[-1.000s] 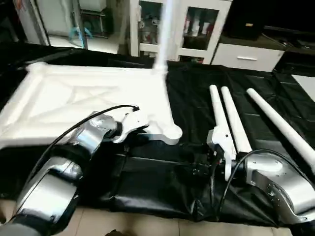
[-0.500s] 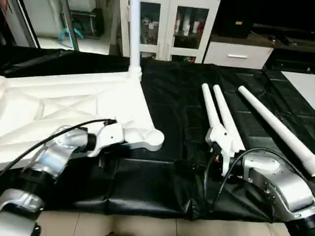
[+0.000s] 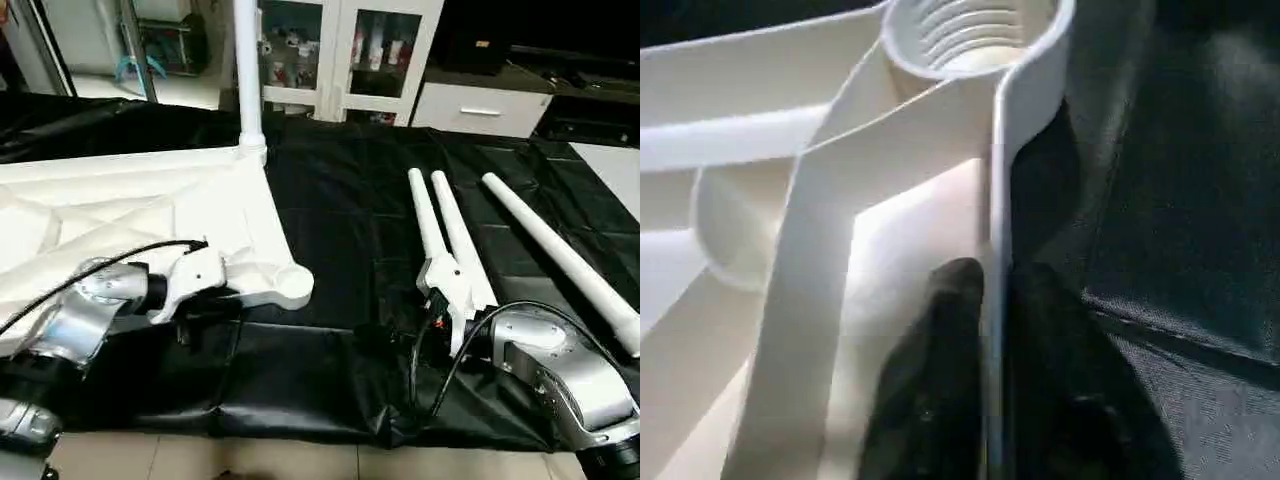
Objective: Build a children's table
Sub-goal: Rotate table base, then pick table leg
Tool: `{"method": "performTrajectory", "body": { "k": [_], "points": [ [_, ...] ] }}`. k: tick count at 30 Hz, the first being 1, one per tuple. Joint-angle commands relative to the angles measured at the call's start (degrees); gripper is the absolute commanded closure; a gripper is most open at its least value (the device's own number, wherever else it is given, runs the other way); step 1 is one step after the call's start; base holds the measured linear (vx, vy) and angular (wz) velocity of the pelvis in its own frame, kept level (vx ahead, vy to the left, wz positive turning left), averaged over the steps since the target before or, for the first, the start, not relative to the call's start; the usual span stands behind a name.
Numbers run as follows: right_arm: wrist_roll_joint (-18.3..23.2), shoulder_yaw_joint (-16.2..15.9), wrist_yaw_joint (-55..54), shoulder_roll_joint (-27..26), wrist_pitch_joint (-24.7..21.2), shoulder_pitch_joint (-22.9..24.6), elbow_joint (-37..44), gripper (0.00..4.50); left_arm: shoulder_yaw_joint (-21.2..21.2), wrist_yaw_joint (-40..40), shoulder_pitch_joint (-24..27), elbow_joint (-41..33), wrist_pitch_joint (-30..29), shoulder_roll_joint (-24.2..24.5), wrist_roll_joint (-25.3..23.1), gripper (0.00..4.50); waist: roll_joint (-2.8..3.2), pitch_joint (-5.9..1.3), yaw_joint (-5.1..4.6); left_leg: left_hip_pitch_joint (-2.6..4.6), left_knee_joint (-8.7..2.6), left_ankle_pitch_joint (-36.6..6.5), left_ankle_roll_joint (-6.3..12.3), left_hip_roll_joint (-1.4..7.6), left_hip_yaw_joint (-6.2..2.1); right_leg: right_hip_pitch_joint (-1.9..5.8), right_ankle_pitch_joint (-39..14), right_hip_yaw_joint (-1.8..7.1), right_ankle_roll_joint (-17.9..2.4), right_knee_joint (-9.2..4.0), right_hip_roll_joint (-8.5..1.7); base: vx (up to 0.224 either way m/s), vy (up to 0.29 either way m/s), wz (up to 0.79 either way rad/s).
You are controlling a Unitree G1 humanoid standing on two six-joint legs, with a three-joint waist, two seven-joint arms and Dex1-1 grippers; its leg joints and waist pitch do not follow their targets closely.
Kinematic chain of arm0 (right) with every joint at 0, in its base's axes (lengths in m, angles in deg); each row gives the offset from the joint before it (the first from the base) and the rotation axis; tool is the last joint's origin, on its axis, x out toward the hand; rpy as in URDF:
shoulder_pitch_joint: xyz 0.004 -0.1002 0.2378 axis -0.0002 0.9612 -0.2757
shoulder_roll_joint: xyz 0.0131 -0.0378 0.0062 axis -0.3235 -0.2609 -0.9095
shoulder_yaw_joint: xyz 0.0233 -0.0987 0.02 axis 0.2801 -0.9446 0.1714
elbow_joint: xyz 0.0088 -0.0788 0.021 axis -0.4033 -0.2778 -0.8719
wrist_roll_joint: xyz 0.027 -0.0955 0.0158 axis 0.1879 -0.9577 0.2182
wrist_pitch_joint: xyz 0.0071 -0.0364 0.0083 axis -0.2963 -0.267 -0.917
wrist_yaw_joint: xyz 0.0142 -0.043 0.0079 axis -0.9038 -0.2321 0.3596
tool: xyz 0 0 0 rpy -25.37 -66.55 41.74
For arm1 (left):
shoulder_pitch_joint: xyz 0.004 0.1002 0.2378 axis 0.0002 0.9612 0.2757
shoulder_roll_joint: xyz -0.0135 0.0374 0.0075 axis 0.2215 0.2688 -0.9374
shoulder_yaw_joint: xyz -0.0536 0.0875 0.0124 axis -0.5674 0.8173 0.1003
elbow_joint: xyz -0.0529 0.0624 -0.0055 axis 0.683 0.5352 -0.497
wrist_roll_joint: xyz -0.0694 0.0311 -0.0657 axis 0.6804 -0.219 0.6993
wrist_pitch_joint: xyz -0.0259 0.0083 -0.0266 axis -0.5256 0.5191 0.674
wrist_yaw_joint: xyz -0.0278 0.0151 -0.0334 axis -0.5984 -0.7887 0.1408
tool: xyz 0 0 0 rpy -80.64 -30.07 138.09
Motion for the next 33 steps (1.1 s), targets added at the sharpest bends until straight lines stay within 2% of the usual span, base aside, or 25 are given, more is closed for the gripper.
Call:
{"method": "performTrajectory", "body": {
  "k": [1,2,3,4,7,8,9,11,12,13,14,15,16,17,18,20,22,23,24,25,26,28,30,31,33],
  "points": [
    [0.0,1.4,-0.6,0.2,0.8,-0.6,-0.1,0.70,-0.7,-0.4,0.0,-1.3,-0.3,0.4,0.8,3.51,0.66,-3.30,0.47,0.78,-4.02,-17.0,-1.24,1.99,-0.38,2.11,-13.1,2.51,-10.1,-3.98,-3.07,0.000,0.000,0.00],
    [0.2,1.8,-0.9,-0.2,0.8,-1.0,-0.3,0.70,-1.2,-0.5,0.0,-1.6,0.2,0.6,1.4,3.51,0.46,-3.25,0.77,0.82,-4.05,-17.7,-1.38,1.99,-0.40,2.08,-14.2,2.53,-9.7,-4.02,-3.15,0.000,0.000,0.00],
    [0.3,1.9,-0.9,-0.2,0.8,-1.0,-0.3,0.70,-1.3,-0.5,0.0,-1.7,0.2,0.7,1.4,3.36,0.55,-3.27,0.89,0.85,-4.09,-17.9,-1.47,2.02,-0.40,2.06,-14.5,2.55,-9.6,-4.07,-3.18,0.000,0.000,0.00],
    [0.8,3.1,-2.0,-0.9,0.5,-1.9,-0.7,0.70,-2.8,-0.2,-0.1,-3.1,0.9,1.7,2.5,3.30,0.21,-3.27,0.99,0.85,-4.13,-17.9,-1.62,2.06,-0.43,2.05,-14.8,2.55,-9.3,-4.09,-3.21,0.000,0.000,0.00],
    [0.9,3.6,-2.5,-1.2,0.4,-2.3,-0.8,0.70,-3.5,0.1,-0.2,-3.7,1.3,2.0,2.9,3.03,0.38,-3.21,1.08,0.96,-4.19,-18.1,-2.16,2.06,-0.46,1.96,-14.9,2.54,-9.1,-4.00,-3.17,0.000,0.000,0.00],
    [1.1,4.8,-4.2,-1.9,-0.5,-3.2,-1.3,0.70,-5.1,0.9,-0.1,-5.1,1.7,1.9,3.8,3.03,0.22,-3.18,1.06,0.99,-4.15,-18.1,-2.25,2.05,-0.39,1.88,-14.7,2.56,-9.2,-3.98,-3.13,0.000,0.000,0.00],
    [1.2,5.2,-4.8,-2.1,-0.8,-3.5,-1.5,0.70,-5.7,1.1,-0.1,-5.5,1.8,1.9,4.2,3.03,0.34,-3.28,1.18,0.99,-4.13,-17.8,-2.38,2.02,-0.44,1.95,-14.2,2.51,-9.4,-3.85,-3.15,0.000,0.000,0.00],
    [0.4,7.2,-9.9,-3.3,-4.8,-6.2,-3.8,0.42,-8.8,2.9,-0.9,-8.0,-1.0,0.8,7.0,2.98,0.32,-3.45,1.06,0.97,-4.10,-16.4,-3.03,1.87,-0.43,2.05,-12.2,2.43,-10.0,-3.34,-2.98,0.000,0.000,0.00],
    [0.3,7.5,-10.4,-3.4,-5.2,-6.5,-4.0,0.34,-9.0,3.0,-1.0,-8.2,-1.6,0.7,7.2,2.98,0.31,-3.42,1.05,0.90,-4.09,-16.3,-3.18,1.83,-0.44,2.06,-12.1,2.40,-10.2,-3.44,-2.96,0.000,0.000,0.00],
    [-1.3,11.7,-20.4,-5.8,-12.4,-11.5,-8.0,0.29,-11.5,5.5,-2.2,-13.0,-10.9,-0.5,10.7,2.98,-0.36,-3.28,0.96,0.83,-3.97,-15.6,-3.53,1.73,-0.29,2.06,-12.4,2.46,-10.4,-3.08,-2.94,0.000,0.000,0.00],
    [-1.9,12.1,-21.8,-6.1,-13.1,-12.3,-8.6,0.15,-11.5,6.1,-2.1,-14.0,-12.1,-1.1,10.9,2.98,-0.16,-3.34,0.84,0.83,-4.02,-15.1,-4.02,1.60,-0.39,2.08,-12.9,2.43,-10.8,-3.01,-2.98,0.000,0.000,0.00],
    [-3.0,12.7,-24.3,-6.4,-14.3,-13.5,-9.6,0.06,-11.4,7.1,-1.9,-15.6,-14.3,-1.9,11.2,2.98,0.31,-3.38,0.86,1.20,-3.87,-15.5,-4.98,1.73,-0.33,1.76,-13.5,2.41,-10.8,-3.24,-3.00,0.000,0.000,0.00],
    [-4.3,13.6,-27.2,-7.0,-16.0,-14.9,-10.6,0.06,-10.3,8.3,-1.2,-17.9,-15.5,-3.3,10.9,2.98,0.21,-3.29,0.92,1.17,-3.87,-15.6,-5.09,1.66,-0.34,1.75,-13.4,2.34,-10.7,-3.33,-2.88,0.000,0.000,0.00],
    [-5.1,13.9,-28.7,-7.2,-16.8,-15.8,-11.2,0.06,-9.4,9.8,-0.3,-19.6,-15.5,-5.0,10.4,2.98,0.37,-3.28,0.99,1.16,-3.85,-16.0,-5.24,1.61,-0.23,1.85,-12.9,2.41,-10.1,-3.44,-2.76,0.000,0.000,0.00],
    [-5.1,13.9,-28.7,-7.2,-16.8,-15.8,-11.2,0.06,-9.4,9.8,-0.3,-19.6,-15.5,-5.0,10.4,2.98,0.21,-3.43,1.16,0.95,-3.81,-15.2,-5.04,1.60,-0.25,2.20,-11.8,2.42,-9.6,-3.37,-2.85,0.000,0.000,0.00],
    [-6.4,14.6,-31.8,-7.7,-18.2,-17.6,-12.9,0.06,-7.2,11.8,1.4,-23.2,-17.1,-8.8,10.9,2.98,-0.11,-3.67,1.13,0.57,-3.66,-12.0,-4.57,1.56,-0.20,2.53,-8.4,2.38,-9.4,-3.03,-2.82,0.000,0.000,0.00],
    [-7.9,14.1,-33.1,-7.4,-19.4,-18.3,-13.5,0.06,-6.3,12.8,2.0,-24.8,-18.5,-10.4,11.1,2.98,-0.15,-3.82,1.10,0.56,-3.48,-10.9,-4.39,1.47,-0.08,2.58,-6.9,2.40,-9.5,-2.91,-2.66,0.000,0.000,0.00],
    [-10.7,12.6,-34.8,-6.7,-22.4,-19.5,-14.4,0.06,-5.1,13.3,2.6,-26.9,-19.4,-11.8,11.3,2.98,0.17,-3.84,1.13,0.43,-3.42,-10.1,-3.96,1.31,-0.07,2.63,-6.1,2.40,-9.2,-2.93,-2.56,0.000,0.000,0.00],
    [-11.7,11.6,-35.5,-6.1,-24.5,-20.5,-15.5,0.06,-4.4,13.9,2.8,-28.7,-21.6,-12.8,12.2,2.98,-0.29,-3.83,0.84,0.33,-3.45,-9.3,-4.38,1.29,-0.16,2.89,-5.5,2.27,-9.5,-2.81,-2.31,0.000,0.000,0.00],
    [-11.3,11.6,-35.6,-6.1,-26.7,-21.3,-16.8,0.06,-3.7,13.9,3.0,-29.9,-23.3,-13.4,13.0,2.98,-1.00,-3.76,0.79,0.46,-3.39,-9.4,-4.15,1.33,0.06,2.76,-6.0,2.34,-9.4,-3.00,-2.36,0.000,0.000,0.00],
    [-10.7,11.9,-35.9,-6.3,-28.6,-22.1,-18.6,0.06,-2.9,13.7,3.1,-31.0,-24.3,-13.9,13.8,2.98,-1.55,-3.71,0.79,0.29,-3.32,-9.4,-3.80,1.30,0.06,2.81,-6.9,2.33,-9.3,-2.92,-2.48,0.000,0.000,0.00],
    [-9.6,13.0,-36.5,-7.2,-30.9,-23.4,-21.2,0.06,-2.1,13.4,3.1,-32.9,-26.0,-14.4,14.8,2.98,-0.48,-3.60,0.80,0.28,-3.37,-10.8,-3.92,1.32,-0.05,2.63,-9.9,2.38,-8.2,-3.27,-2.62,0.000,0.000,0.00],
    [-9.3,13.3,-36.9,-7.7,-31.8,-24.0,-22.1,0.06,-1.8,13.4,3.1,-34.1,-26.9,-14.5,15.0,2.98,-0.81,-3.63,0.55,0.30,-3.34,-11.1,-4.24,1.29,-0.04,2.60,-9.9,2.36,-7.6,-3.27,-2.44,0.000,0.000,0.00],
    [-9.3,13.4,-37.5,-8.3,-33.5,-24.7,-22.9,0.06,-1.3,14.0,3.1,-35.8,-28.4,-14.7,14.3,2.98,-0.56,-3.69,0.47,0.35,-3.32,-10.8,-4.42,1.33,-0.06,2.57,-9.0,2.37,-7.6,-3.24,-2.38,0.000,0.000,0.00],
    [-9.2,13.7,-37.7,-8.8,-34.0,-24.8,-23.4,0.06,-1.0,14.1,3.1,-36.5,-29.0,-14.7,13.7,2.98,-0.63,-3.67,0.55,0.33,-3.31,-10.8,-4.52,1.32,-0.07,2.60,-8.8,2.33,-7.5,-3.26,-2.39,0.000,0.000,0.00]
  ]
}}
